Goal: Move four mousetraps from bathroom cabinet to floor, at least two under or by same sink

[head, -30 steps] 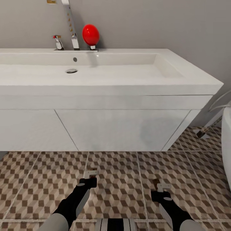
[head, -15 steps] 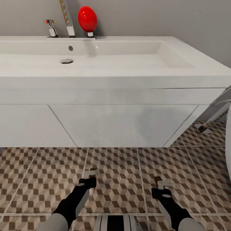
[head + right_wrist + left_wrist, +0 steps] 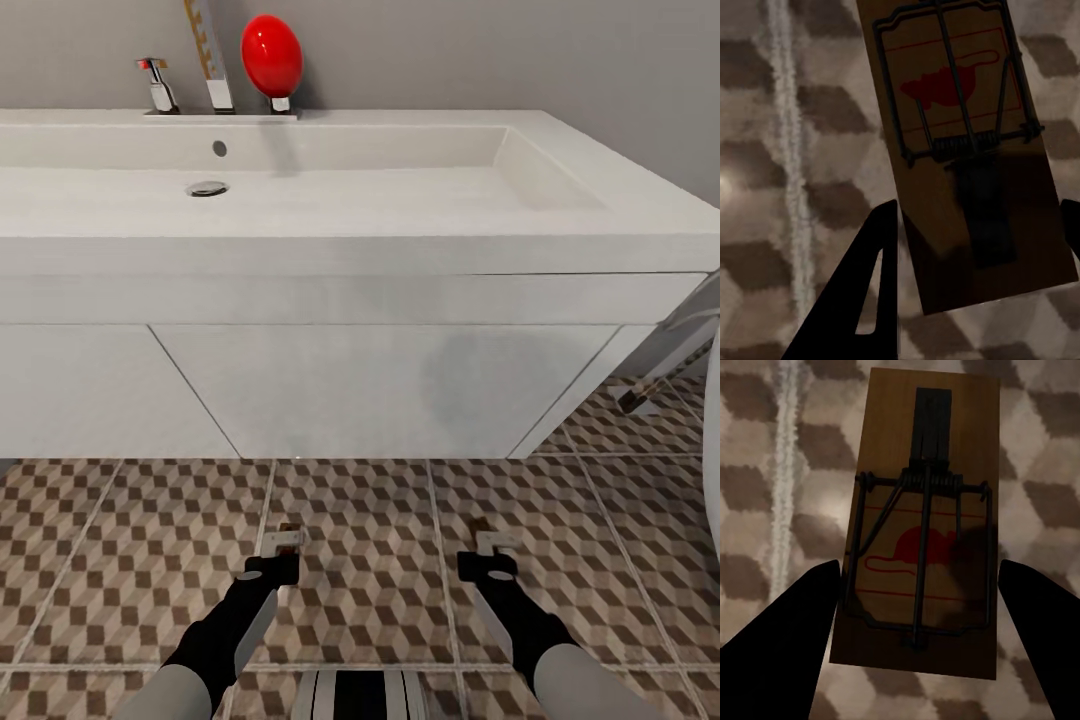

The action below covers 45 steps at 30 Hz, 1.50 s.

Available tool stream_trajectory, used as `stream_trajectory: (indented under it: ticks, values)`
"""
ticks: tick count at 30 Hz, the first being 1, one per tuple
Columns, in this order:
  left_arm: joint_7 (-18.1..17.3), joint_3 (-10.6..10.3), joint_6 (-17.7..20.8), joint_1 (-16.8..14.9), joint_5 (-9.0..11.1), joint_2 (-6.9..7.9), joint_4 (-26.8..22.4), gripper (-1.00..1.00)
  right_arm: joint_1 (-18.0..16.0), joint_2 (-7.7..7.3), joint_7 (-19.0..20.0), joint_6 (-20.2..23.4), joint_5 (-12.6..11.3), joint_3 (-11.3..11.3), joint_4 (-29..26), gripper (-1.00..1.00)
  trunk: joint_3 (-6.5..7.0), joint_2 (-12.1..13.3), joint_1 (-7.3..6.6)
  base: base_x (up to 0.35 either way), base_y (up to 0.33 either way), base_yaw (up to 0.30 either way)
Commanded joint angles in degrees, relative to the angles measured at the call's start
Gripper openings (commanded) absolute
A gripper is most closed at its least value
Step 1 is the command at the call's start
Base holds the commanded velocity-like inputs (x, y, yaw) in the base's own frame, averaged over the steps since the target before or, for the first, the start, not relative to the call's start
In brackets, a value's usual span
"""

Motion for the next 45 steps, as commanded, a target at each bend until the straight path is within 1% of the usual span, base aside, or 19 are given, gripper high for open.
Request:
stream_trajectory:
  ticks: [1, 11, 18, 22, 23, 25, 28, 32, 45]
  values:
    - [0.53, -0.32, 0.22, -0.01, 0.6, 0.06, -0.12, -1.0, -0.03, -0.05, -0.43, 0.23, -0.7, 0.48, -0.19, -1.0, -0.04, -0.02, -0.01, 0.0, 0.0, 0.0]
    - [0.58, -0.32, 0.19, -0.01, 0.54, 0.07, -0.11, -1.0, -0.35, 0.07, -0.36, -0.06, -0.68, 0.44, -0.52, -1.0, -0.04, -0.02, -0.01, 0.0, 0.0, 0.0]
    - [0.59, -0.36, 0.24, -0.01, 0.46, 0.12, -0.17, -1.0, -2.5, 0.63, -0.05, -1.34, -0.9, 0.48, 0.67, -1.0, -0.04, -0.02, -0.01, 0.0, 0.0, 0.0]
    - [0.65, -0.29, 0.24, -0.01, 0.38, 0.71, -0.52, -1.0, -2.89, 0.77, 0.07, -1.78, -0.94, 0.58, 1.08, -1.0, -0.04, -0.02, -0.01, 0.0, 0.0, 0.0]
    - [0.66, -0.19, 0.26, -0.06, 0.36, 1.19, -1.01, -1.0, -2.96, 0.76, 0.09, -1.86, -0.95, 0.62, 1.21, -1.0, -0.04, -0.02, -0.01, 0.0, 0.0, 0.0]
    - [0.66, -0.09, 0.31, -0.16, 0.35, 1.61, -1.8, -1.0, -3.0, 0.71, 0.1, -1.91, -0.95, 0.64, 1.3, -1.0, -0.04, -0.02, -0.01, 0.0, 0.0, 0.0]
    - [0.66, 0.04, 0.64, -0.26, 0.34, 2.15, -4.47, -1.0, -3.07, 0.52, 0.12, -1.98, -0.96, 0.68, 1.4, -1.0, -0.04, -0.02, -0.01, 0.0, 0.0, 0.0]
    - [0.61, 0.05, 0.9, -0.29, 0.39, 2.26, -6.01, -1.0, -3.14, 0.44, 0.13, -2.0, -0.88, 0.69, 1.43, -1.0, -0.04, -0.02, -0.01, 0.0, 0.0, 0.0]
    - [0.67, 0.11, 0.73, -0.3, 0.46, 2.42, -6.93, -1.0, -3.16, 0.29, 0.13, -1.92, -0.7, 0.69, 1.45, -1.0, -0.04, -0.02, -0.01, 0.0, 0.0, 0.0]
